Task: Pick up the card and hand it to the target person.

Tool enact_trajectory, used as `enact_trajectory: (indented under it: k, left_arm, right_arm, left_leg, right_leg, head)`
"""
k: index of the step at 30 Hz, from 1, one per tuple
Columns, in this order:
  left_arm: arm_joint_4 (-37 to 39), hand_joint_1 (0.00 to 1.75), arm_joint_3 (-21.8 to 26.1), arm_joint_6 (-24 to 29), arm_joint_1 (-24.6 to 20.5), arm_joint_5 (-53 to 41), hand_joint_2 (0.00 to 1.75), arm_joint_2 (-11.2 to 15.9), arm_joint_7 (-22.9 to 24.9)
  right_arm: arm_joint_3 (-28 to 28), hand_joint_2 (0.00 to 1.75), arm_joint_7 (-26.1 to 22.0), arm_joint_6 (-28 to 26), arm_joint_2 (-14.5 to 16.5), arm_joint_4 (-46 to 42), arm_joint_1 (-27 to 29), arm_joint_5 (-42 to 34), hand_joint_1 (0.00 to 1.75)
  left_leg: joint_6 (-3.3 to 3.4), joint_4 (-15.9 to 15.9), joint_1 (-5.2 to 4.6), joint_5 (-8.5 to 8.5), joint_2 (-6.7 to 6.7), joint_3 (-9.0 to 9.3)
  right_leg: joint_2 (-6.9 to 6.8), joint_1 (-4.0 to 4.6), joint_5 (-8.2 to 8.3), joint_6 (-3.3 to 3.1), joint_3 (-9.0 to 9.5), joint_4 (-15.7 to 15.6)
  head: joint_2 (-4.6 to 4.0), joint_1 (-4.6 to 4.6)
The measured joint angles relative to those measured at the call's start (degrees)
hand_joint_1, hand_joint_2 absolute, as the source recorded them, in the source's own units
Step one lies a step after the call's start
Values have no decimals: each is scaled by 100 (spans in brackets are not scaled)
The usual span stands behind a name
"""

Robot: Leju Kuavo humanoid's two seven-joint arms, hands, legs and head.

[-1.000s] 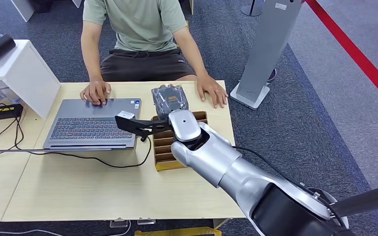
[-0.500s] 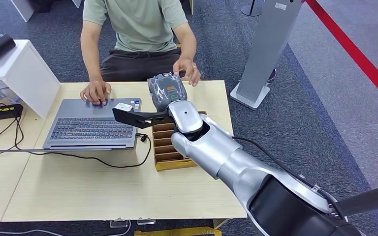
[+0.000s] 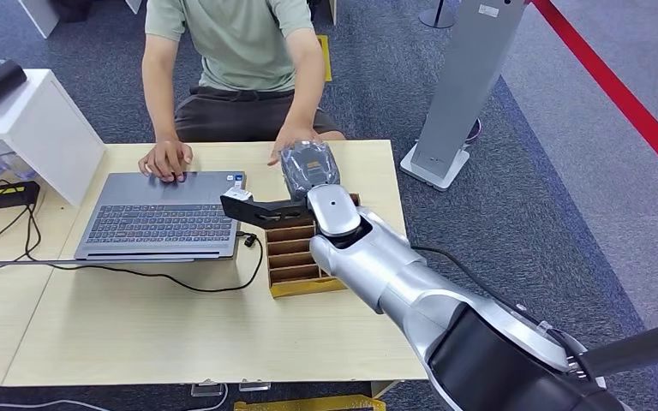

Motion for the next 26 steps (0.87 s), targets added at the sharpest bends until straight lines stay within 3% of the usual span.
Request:
enact_trajectory:
  k: [13,17,26]
  left_arm:
    - [0,0,-2,0,-14,30,0,-9,4]
    - [0,0,-9,-6,-12,45,0,-9,9]
    - [0,0,-64,-32,-9,12,0,-9,-2]
  right_arm:
    - [2,175,31,-118,-1,143,-1,77,159]
    - [2,175,18,-167,-1,188,-11,98,0]
    - [-1,175,-22,-228,-3,225,-25,142,0]
  left_leg:
    - [0,0,0,0,0,0]
    - [0,0,0,0,0,1]
    - [0,0,0,0,0,0]
  right_leg:
    - [1,0,0,0,0,0]
    - [0,0,0,0,0,0]
    - [1,0,0,0,0,0]
  head:
    - [0,2]
    - [0,0]
    - [0,1]
